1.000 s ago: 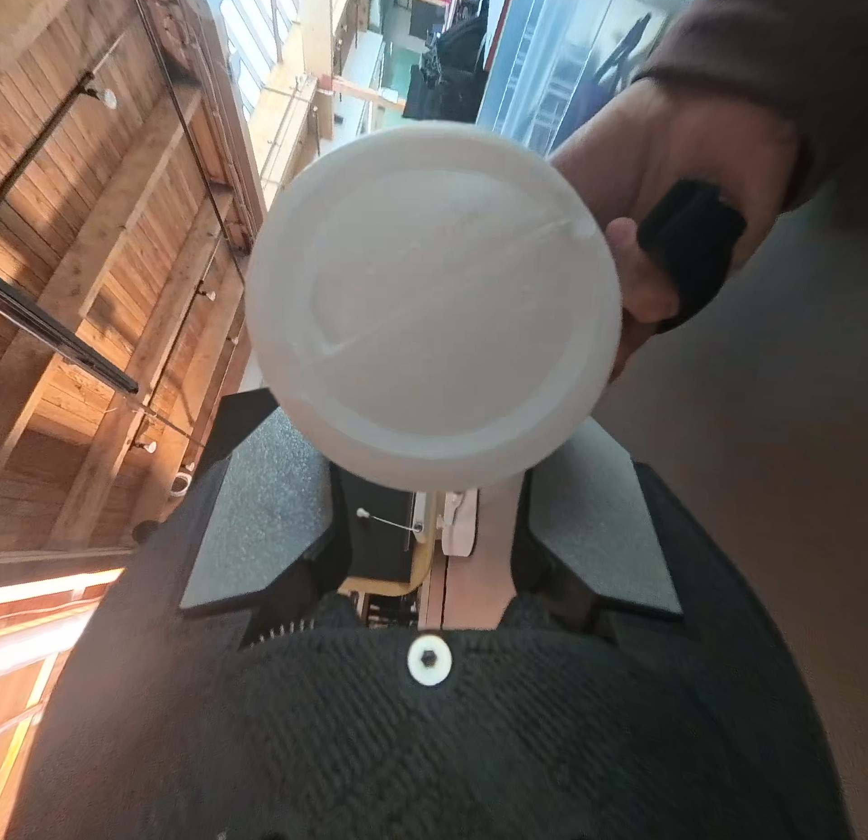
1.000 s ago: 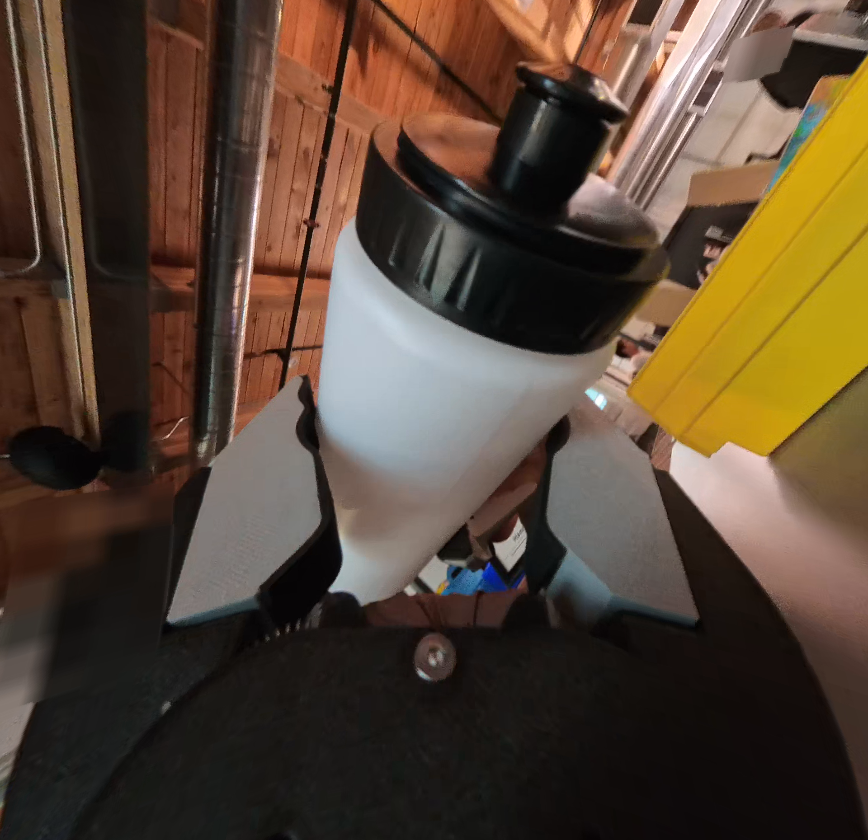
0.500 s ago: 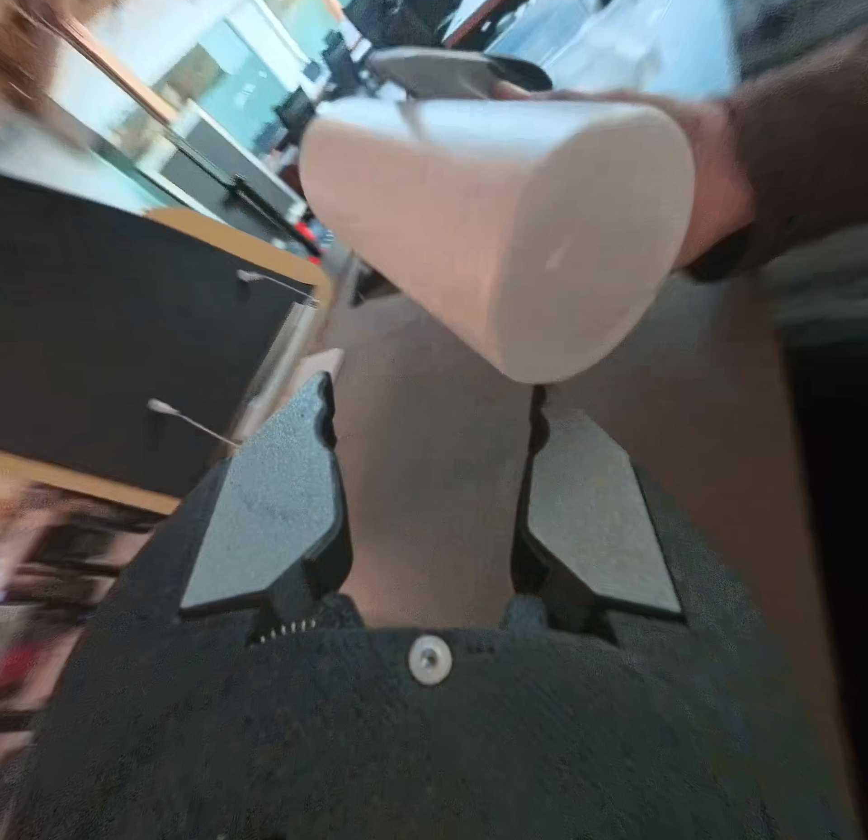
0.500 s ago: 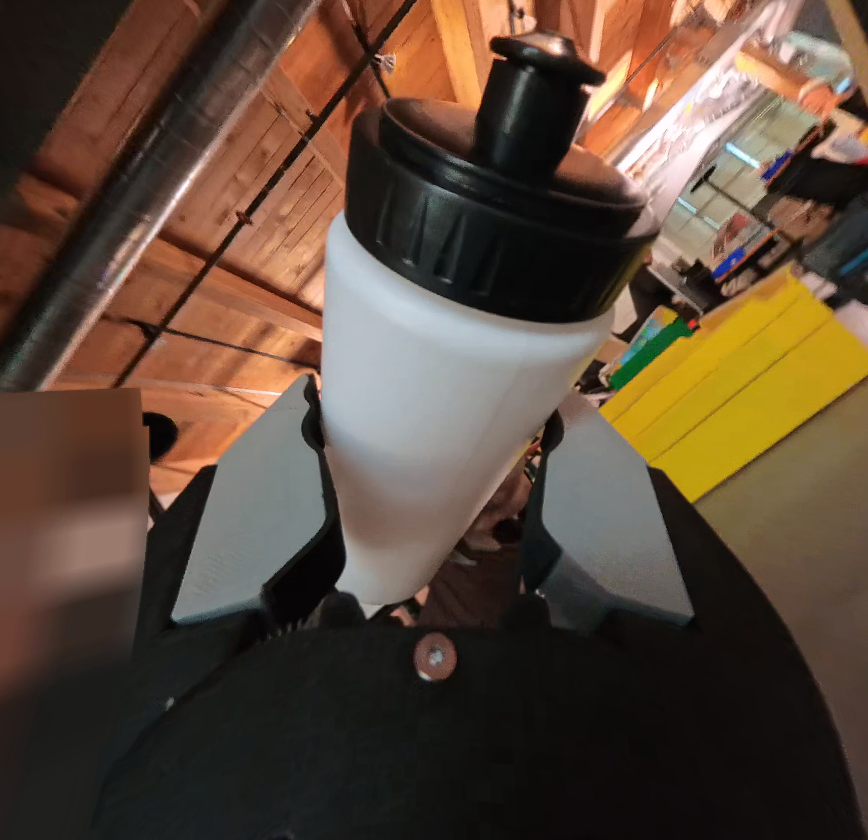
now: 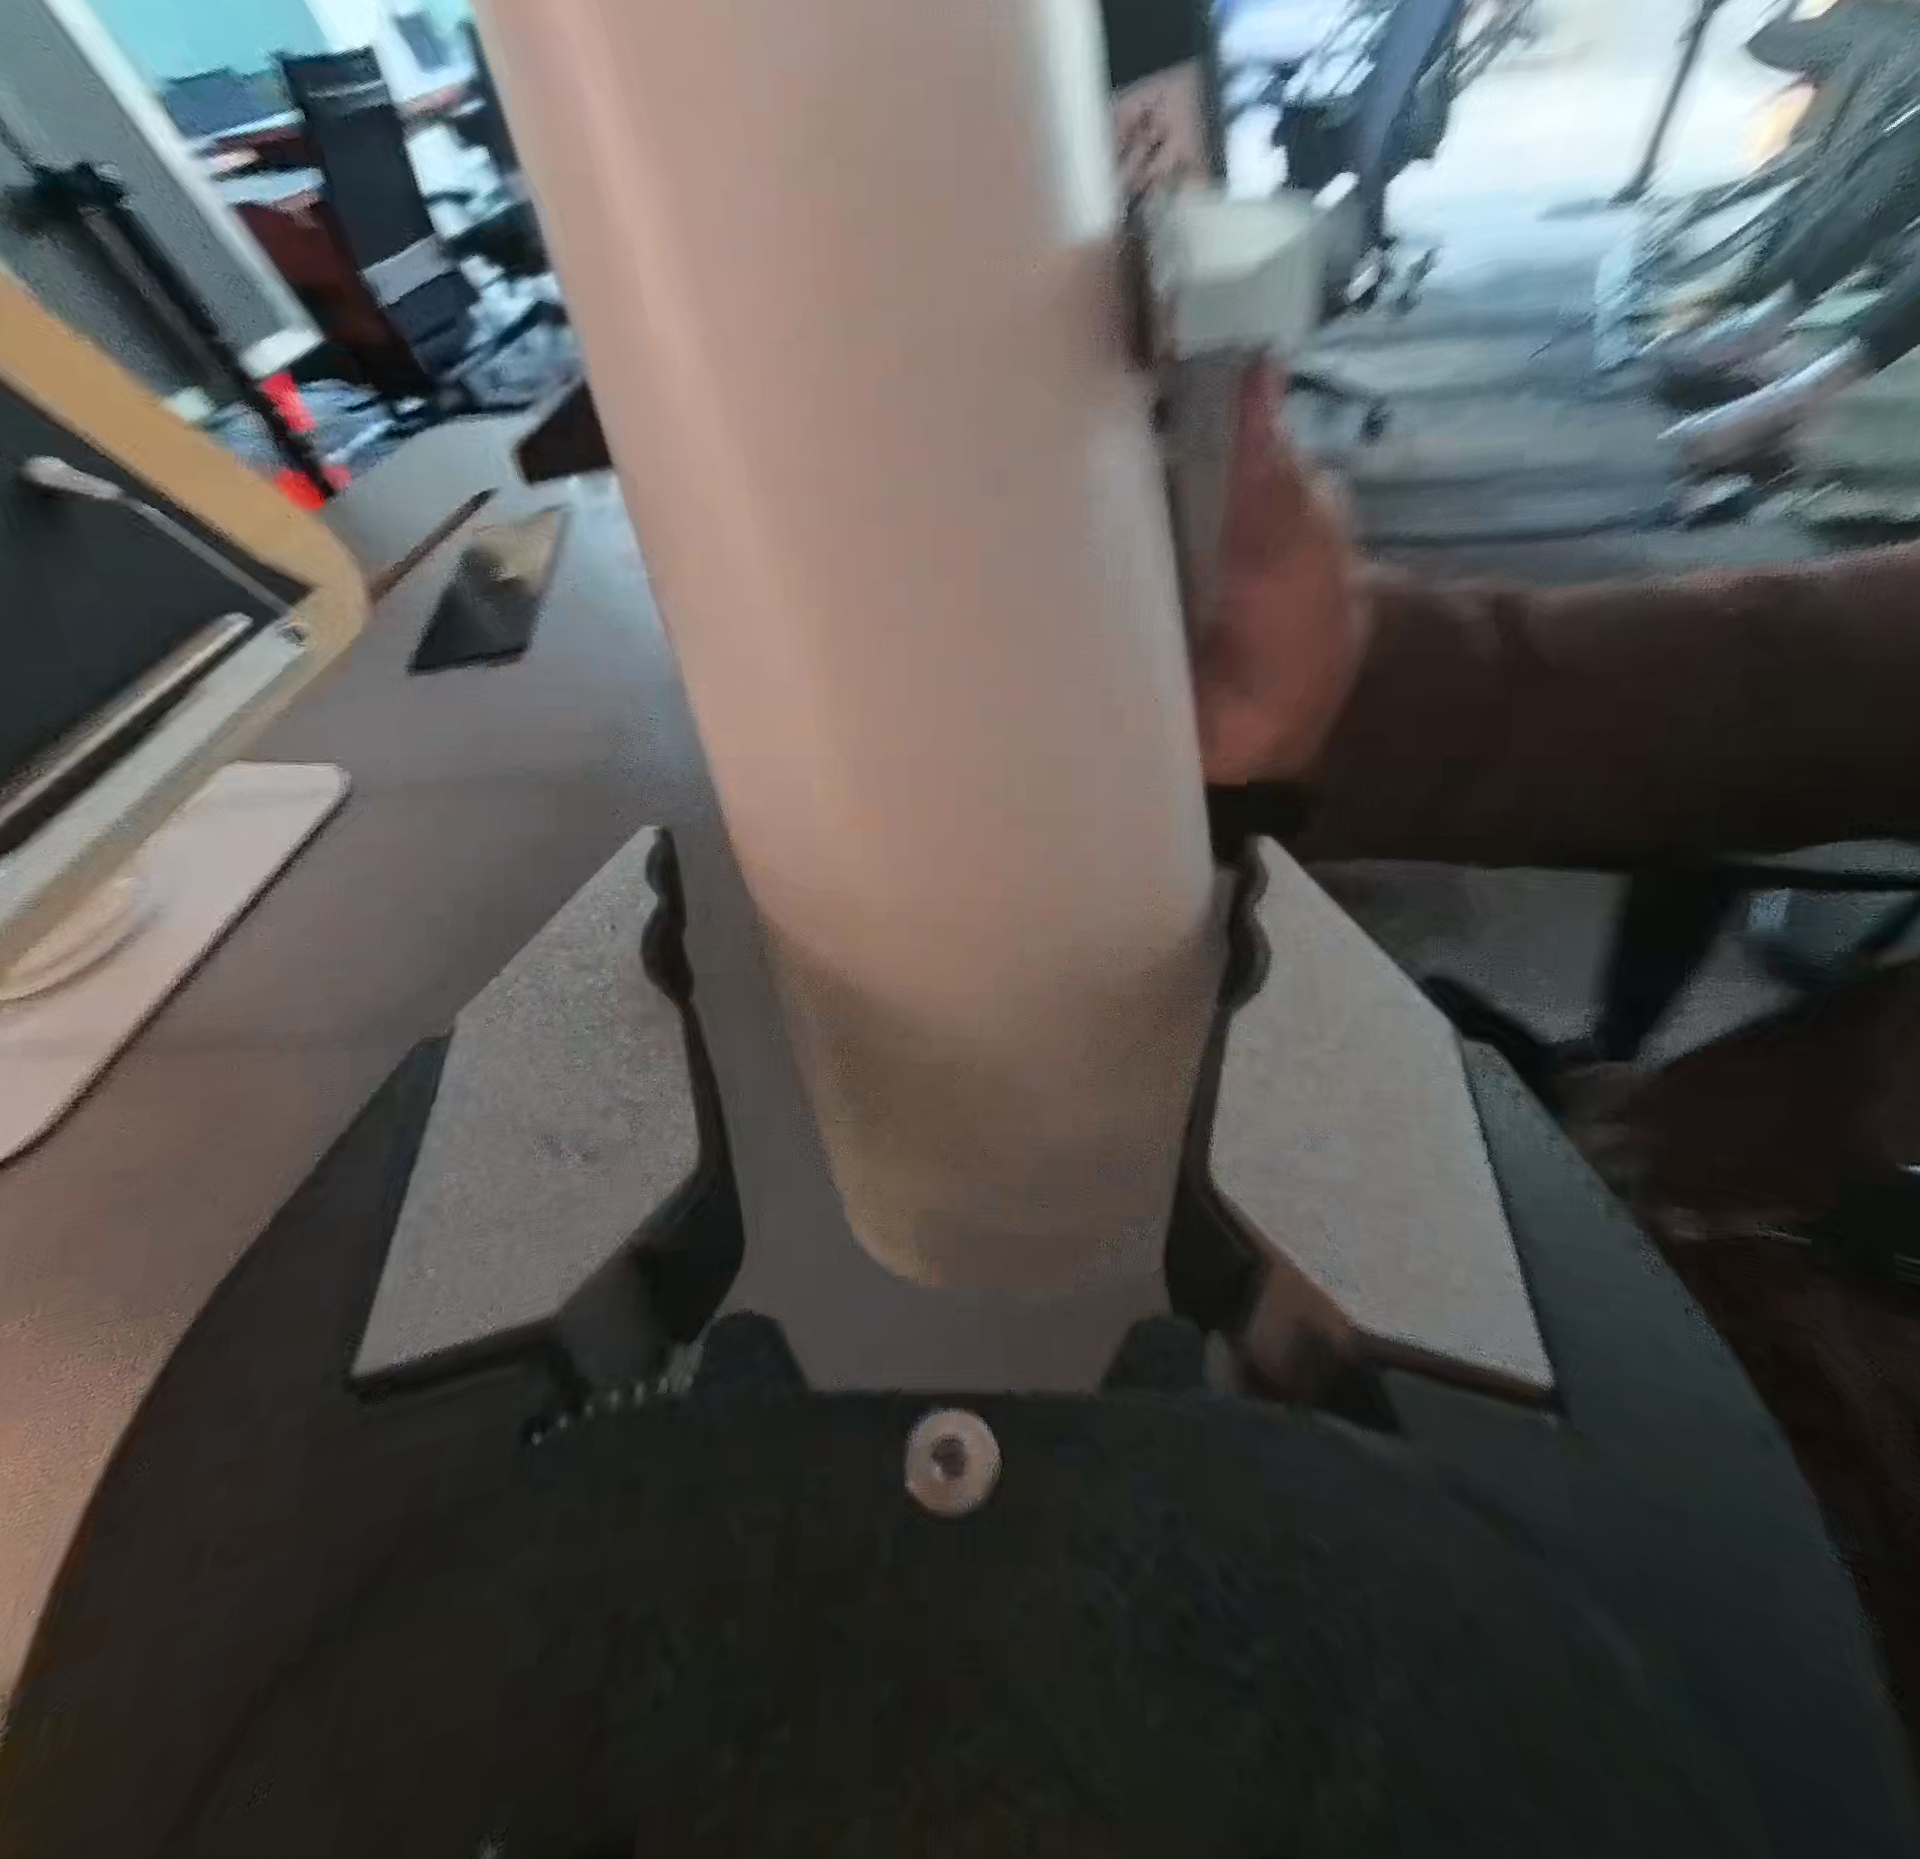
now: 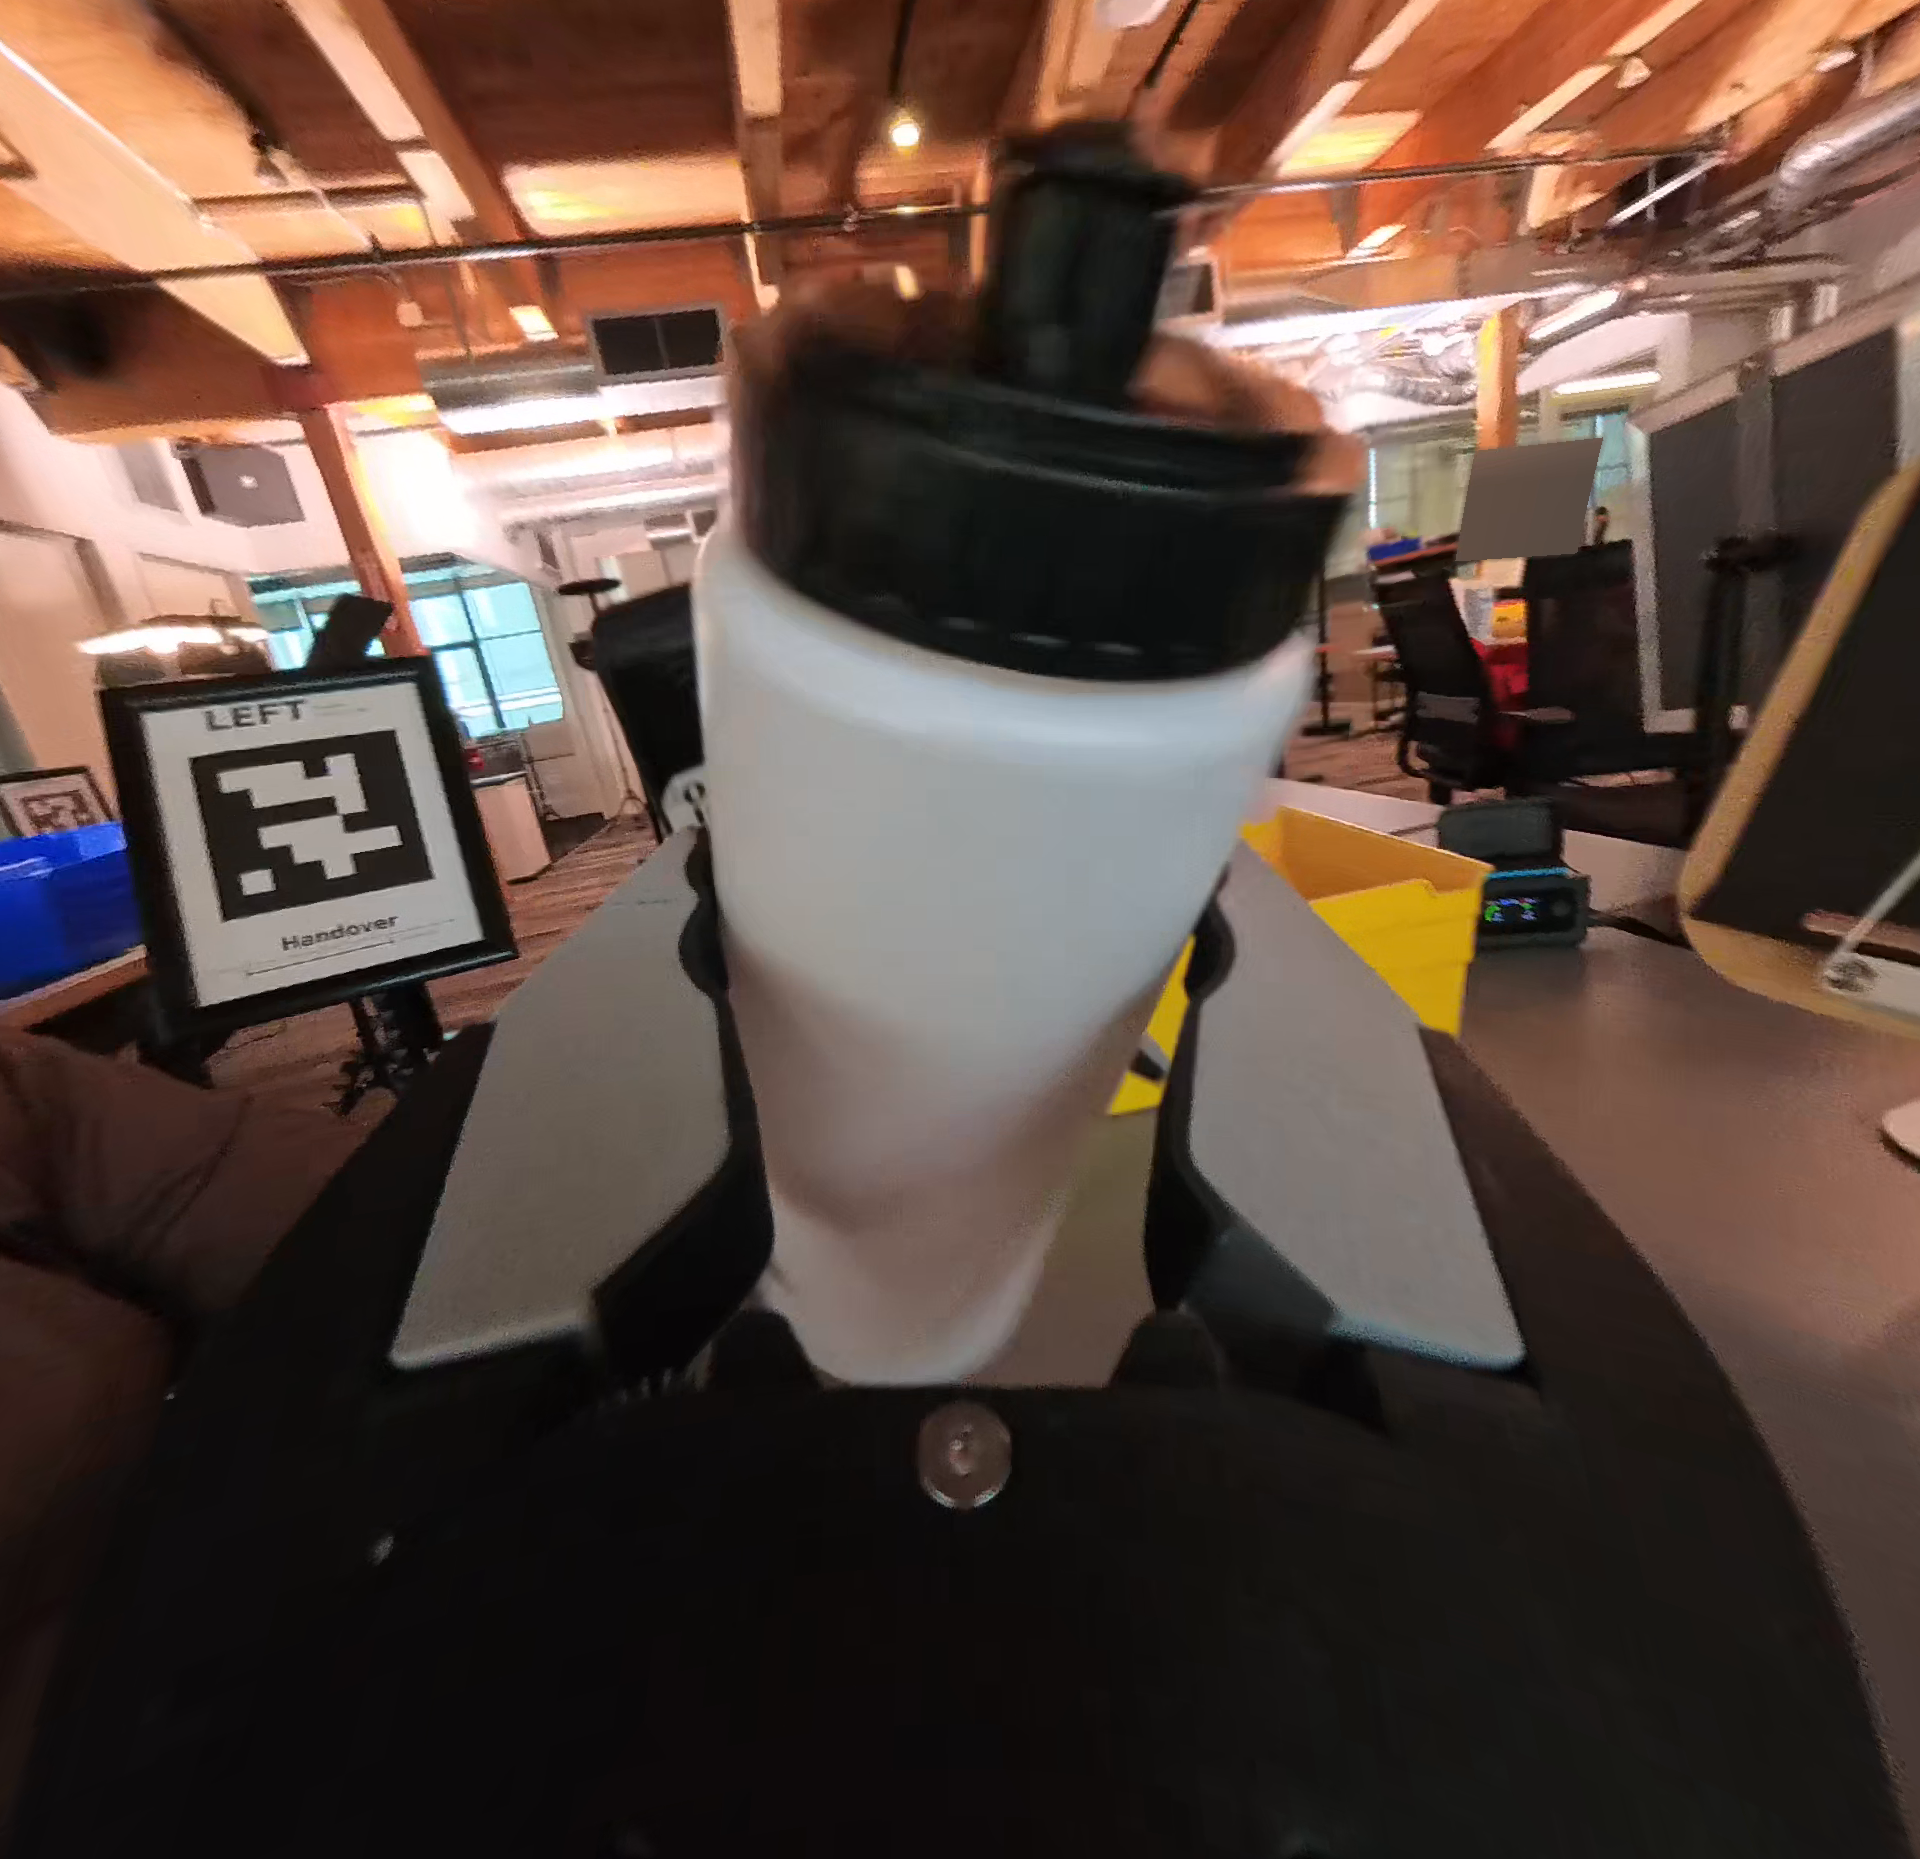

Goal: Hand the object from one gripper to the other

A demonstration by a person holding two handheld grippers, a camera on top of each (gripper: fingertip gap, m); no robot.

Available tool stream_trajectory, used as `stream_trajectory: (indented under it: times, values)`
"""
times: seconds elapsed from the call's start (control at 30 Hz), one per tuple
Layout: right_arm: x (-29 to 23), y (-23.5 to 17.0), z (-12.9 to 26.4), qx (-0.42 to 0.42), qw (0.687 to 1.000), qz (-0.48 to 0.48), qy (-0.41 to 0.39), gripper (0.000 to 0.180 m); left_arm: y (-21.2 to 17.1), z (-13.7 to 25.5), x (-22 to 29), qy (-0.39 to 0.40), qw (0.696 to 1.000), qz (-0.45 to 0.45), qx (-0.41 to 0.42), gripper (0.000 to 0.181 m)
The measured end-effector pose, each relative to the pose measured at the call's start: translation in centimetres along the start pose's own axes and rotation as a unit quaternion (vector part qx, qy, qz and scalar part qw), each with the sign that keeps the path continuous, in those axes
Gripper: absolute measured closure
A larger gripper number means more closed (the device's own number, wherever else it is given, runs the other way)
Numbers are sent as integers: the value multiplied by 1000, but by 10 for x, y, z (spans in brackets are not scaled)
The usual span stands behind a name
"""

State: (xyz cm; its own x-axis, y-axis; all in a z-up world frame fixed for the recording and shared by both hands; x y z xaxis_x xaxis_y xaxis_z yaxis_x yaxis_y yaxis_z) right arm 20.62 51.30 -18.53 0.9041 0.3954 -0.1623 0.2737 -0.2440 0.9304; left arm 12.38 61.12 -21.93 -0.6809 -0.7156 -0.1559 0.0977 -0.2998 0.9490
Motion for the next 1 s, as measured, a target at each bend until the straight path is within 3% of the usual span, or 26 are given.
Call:
stream_trajectory:
  times: [0.03,0.2,0.3,0.43,0.53,0.87,1.0]
  values:
    - [-4,1,-1,4,1000,1,7,93,-3,-8,1,17,999,-28,-18,89]
    - [-2,9,2,-16,1000,-3,-8,94,0,-23,0,31,999,-32,-16,91]
    - [2,13,4,-61,997,17,-38,95,3,-17,-10,101,993,-63,-10,91]
    - [4,18,9,-108,992,32,-55,81,11,2,-27,243,958,-152,-10,91]
    - [3,26,14,-102,994,20,-44,77,18,16,-29,305,926,-221,-12,91]
    - [-18,37,11,-108,988,99,-52,67,19,-1,-12,226,959,-171,-9,90]
    - [-19,25,1,-112,985,110,-71,92,14,-22,4,179,973,-147,-11,90]
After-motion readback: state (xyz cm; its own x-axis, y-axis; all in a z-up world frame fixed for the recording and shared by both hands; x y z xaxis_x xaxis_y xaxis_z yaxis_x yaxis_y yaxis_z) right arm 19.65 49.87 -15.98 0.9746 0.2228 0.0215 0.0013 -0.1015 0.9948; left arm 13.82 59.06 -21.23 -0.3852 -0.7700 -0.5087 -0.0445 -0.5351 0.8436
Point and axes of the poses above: each gripper's, where its closed fingertips meet, z back along the fingers, y out of its top, x = y × z across the jaws, the point moved 8 cm from there along z, back along the fingers, and after that the axes turned 2 degrees about x, right-handed, at the moved point
